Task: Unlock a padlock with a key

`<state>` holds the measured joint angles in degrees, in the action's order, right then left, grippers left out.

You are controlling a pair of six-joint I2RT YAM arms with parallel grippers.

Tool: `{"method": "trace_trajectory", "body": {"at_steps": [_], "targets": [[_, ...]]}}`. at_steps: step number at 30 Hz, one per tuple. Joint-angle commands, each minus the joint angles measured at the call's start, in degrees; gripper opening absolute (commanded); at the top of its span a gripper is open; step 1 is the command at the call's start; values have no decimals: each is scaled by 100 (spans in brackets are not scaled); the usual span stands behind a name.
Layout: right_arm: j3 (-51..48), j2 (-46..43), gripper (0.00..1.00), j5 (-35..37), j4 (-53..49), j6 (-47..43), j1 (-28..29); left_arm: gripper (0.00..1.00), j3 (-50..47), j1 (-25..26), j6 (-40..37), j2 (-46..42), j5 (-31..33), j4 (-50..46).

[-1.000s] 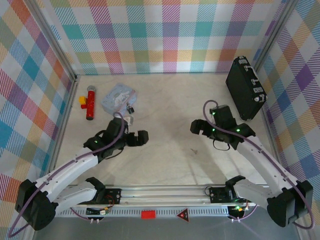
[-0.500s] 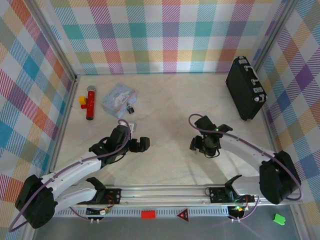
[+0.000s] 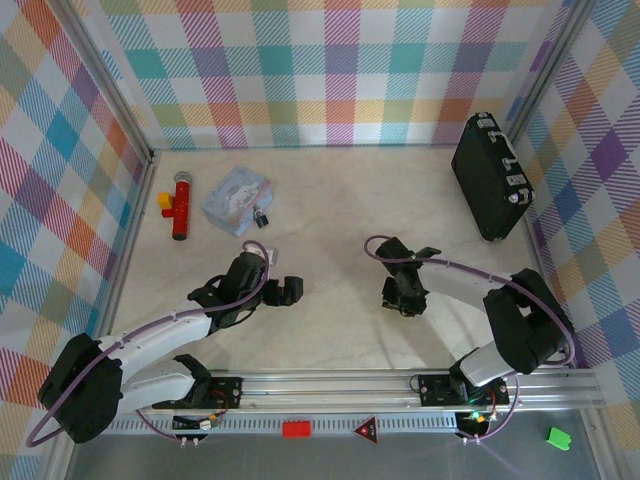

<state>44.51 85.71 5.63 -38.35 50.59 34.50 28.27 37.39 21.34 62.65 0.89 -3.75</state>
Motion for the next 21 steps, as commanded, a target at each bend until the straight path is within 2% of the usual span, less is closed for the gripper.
{"method": "trace_trajectory", "body": {"at_steps": [1,7,16,21], "targets": [[148,168,32,114,36,81,50,100,-22,32,-70,28,-71,194],[249,384,23,106,86,-4,57,100,-2,38,-82,98,-23,174],[186,147,1,123,266,-165,98,100,70,45,-91,142,79,78],[150,-450,0,15,740,-662,274,100,260,49,-4,116,79,-38]]}}
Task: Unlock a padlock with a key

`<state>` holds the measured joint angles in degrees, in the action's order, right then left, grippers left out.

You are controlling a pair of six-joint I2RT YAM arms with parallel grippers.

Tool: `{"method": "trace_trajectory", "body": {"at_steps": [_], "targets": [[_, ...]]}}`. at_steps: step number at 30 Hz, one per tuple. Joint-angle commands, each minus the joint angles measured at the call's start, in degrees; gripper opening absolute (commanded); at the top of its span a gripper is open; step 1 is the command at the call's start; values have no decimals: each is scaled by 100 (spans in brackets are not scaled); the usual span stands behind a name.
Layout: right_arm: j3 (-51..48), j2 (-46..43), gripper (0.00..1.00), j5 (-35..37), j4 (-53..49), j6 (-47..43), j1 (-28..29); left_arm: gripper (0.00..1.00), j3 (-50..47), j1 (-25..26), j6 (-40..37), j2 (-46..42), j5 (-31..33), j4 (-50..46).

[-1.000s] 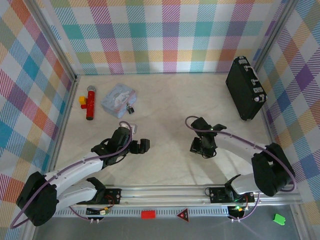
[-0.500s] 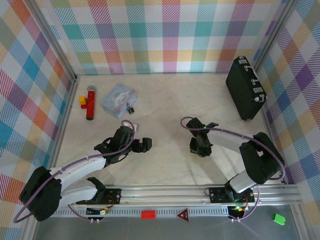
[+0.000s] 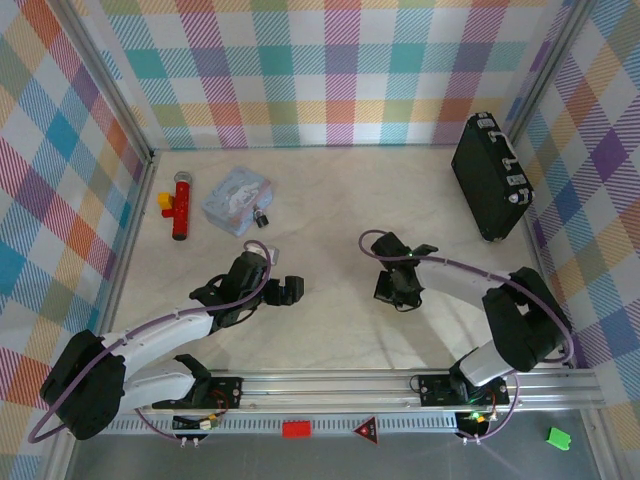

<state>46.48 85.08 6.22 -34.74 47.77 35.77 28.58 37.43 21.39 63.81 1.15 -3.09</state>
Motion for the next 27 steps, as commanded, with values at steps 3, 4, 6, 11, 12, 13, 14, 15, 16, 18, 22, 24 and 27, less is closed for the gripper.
{"method": "trace_trajectory", "body": {"at_steps": [3,4,6,11,12,13,14,15,16,18,22,24,27], "targets": [[-18,-684,0,-304,835,-862,339,100,377,43,162,-26,-12,-135],[-10,-778,0,-381,1025,-1047,423,100,438,45,236,-28,-48,-151],[-18,-969,0,-466,1358,-1389,637,100,553,35,370,-89,-149,-184],[-133,-1253,0,-891,2296,-1878,963,100,765,-25,698,-506,-513,-242],[-152,-1282,0,-935,2463,-1929,1026,100,787,-57,769,-603,-595,-255],[-152,-1293,0,-959,2595,-1993,1068,100,798,-106,849,-708,-712,-239],[-133,-1294,0,-977,2699,-2038,1113,100,812,-166,929,-802,-842,-223],[-115,-1287,0,-1012,2783,-2076,1140,100,823,-216,990,-863,-946,-201],[-97,-1266,0,-1098,2883,-2106,1160,100,841,-266,1057,-910,-1097,-181],[-71,-1206,0,-1281,3066,-2095,1166,100,911,-323,1096,-958,-1378,-156],[7,-1112,0,-1507,3354,-2053,1178,94,1107,-350,970,-937,-1840,-163],[61,-1065,0,-1578,3392,-2057,1178,89,1180,-359,899,-891,-1987,-197],[144,-987,0,-1731,3444,-2058,1178,82,1203,-356,799,-879,-2214,-98]]}}
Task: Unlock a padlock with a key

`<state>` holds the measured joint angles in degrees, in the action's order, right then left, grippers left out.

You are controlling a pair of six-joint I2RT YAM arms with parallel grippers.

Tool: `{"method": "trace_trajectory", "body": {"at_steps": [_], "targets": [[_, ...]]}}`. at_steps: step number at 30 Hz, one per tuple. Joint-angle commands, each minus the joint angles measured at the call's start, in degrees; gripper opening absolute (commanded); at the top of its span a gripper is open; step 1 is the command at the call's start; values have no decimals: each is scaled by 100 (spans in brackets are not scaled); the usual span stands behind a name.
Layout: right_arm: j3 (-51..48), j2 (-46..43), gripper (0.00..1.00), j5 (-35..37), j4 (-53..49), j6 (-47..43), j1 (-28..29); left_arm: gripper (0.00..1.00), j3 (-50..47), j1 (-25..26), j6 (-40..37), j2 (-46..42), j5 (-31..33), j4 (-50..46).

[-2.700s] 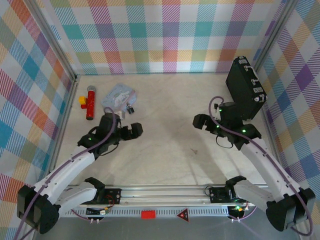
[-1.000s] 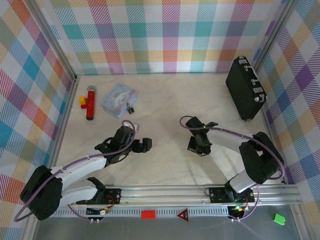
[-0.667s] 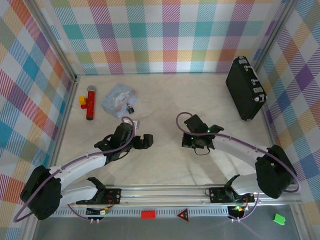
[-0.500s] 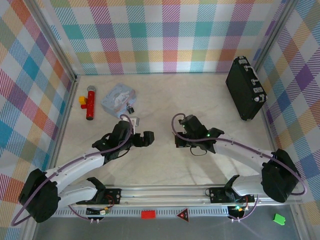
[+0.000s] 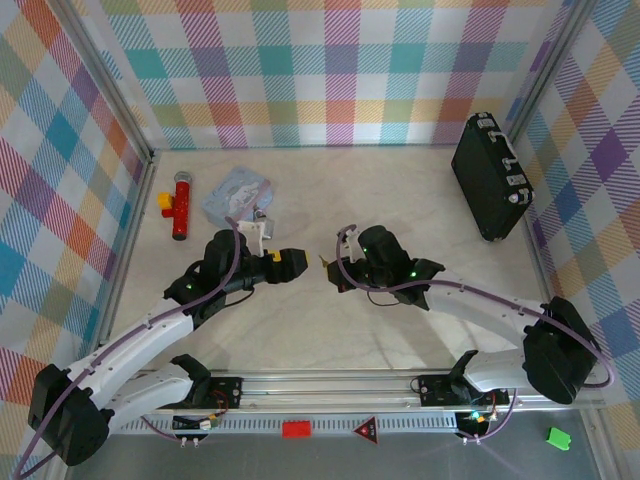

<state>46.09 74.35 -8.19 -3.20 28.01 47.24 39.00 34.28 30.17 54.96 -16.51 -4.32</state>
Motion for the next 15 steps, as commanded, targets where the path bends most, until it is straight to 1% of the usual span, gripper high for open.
{"method": "trace_trajectory", "body": {"at_steps": [1,8,15], "targets": [[198,117,0,-352,319,-74,30,79,168,-44,-97,18,-504,43],[290,229,0,-733,570,-6,61,67,284,-44,-170,213,-629,0],[412,308,0,-834,609,-15,144,56,300,-45,-164,384,-739,77]]}}
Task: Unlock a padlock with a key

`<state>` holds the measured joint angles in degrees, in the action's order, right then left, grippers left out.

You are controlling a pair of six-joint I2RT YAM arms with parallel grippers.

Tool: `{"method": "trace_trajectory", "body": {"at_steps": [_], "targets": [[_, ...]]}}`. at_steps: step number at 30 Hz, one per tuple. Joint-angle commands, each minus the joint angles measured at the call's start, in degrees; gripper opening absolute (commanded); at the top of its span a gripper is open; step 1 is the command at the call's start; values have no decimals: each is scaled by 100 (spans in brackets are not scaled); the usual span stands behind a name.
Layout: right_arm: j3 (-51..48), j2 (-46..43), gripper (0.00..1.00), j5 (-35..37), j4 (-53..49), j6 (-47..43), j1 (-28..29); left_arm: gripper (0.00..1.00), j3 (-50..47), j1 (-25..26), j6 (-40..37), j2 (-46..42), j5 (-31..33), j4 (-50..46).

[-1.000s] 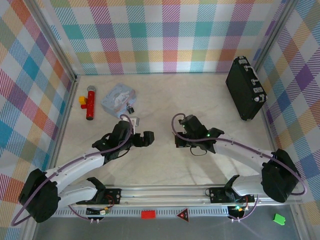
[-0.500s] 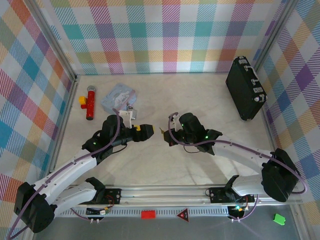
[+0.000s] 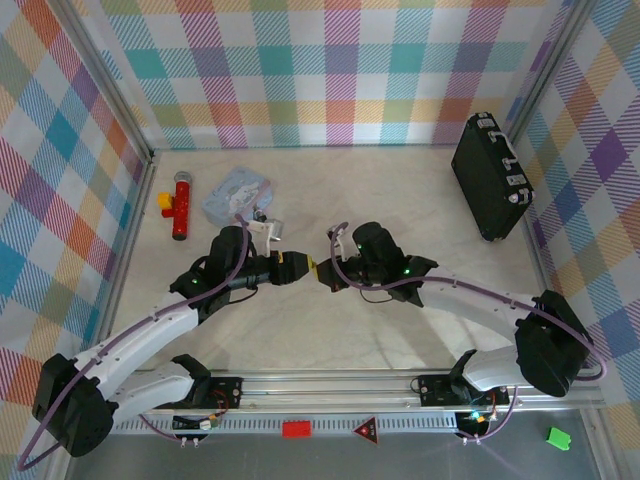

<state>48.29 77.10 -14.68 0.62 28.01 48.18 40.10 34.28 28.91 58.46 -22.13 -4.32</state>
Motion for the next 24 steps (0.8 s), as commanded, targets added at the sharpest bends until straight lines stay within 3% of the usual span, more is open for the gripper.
{"method": "trace_trajectory", "body": {"at_steps": [1,24], "targets": [[215,50,0,-193,219,-17,68,54,192,-44,-38,52,-178,79],[372,114,0,28,-19,-160,264,6,213,-45,-26,-77,542,-230]]}}
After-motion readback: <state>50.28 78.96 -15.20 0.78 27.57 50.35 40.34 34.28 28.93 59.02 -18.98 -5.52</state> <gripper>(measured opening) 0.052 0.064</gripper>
